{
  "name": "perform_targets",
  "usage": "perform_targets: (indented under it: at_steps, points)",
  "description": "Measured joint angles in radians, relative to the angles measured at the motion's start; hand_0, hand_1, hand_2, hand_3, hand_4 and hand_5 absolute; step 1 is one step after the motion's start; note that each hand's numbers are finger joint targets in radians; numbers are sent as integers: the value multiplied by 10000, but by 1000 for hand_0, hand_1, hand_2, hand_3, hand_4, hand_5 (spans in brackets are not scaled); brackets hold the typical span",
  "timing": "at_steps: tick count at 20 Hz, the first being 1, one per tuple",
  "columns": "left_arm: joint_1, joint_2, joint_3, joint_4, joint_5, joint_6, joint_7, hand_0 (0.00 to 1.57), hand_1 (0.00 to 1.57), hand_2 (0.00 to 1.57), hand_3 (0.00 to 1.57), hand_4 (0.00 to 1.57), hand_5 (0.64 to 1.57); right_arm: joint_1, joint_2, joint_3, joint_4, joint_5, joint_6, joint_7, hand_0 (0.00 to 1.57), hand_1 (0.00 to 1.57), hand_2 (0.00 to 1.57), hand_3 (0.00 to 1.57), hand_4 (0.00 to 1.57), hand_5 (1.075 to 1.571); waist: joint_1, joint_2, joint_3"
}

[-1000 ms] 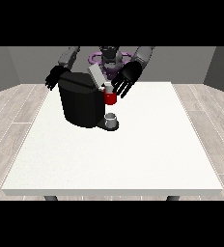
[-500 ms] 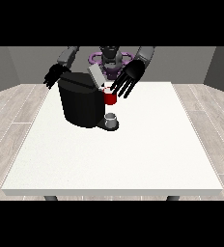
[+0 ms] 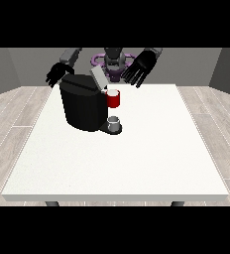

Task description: Insert the coffee pod into the coffee machine and close the lid

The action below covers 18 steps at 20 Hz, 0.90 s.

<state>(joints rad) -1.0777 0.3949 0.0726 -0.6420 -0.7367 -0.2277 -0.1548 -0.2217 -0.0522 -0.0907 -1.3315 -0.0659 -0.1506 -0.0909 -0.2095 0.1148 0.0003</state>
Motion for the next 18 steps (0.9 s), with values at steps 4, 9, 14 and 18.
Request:
perform_targets:
  at_steps: [4,9,14,18]
  points:
    - [566,-661,680,-65,847,135,83,0,0,0,0,79,1571,440,197,-2,27,38,-224,-65,0,0,0,0,399,1571,417,-669,-3]
    - [1610,-1528,1914,-114,2435,175,-425,0,0,0,0,0,1571,939,-93,-135,-148,-87,58,-116,0,0,0,0,357,1571,975,-1611,-12]
    - [2774,-2209,2445,-239,3351,27,-716,0,0,0,0,191,1571,1229,-593,-93,-487,-139,553,269,0,0,0,0,289,1571,1562,-2702,-9]
    - [3575,-2579,2792,-331,3955,-63,-904,0,0,0,0,90,1571,1067,-753,157,-964,-88,803,601,0,0,0,0,0,1571,1917,-3132,-10]
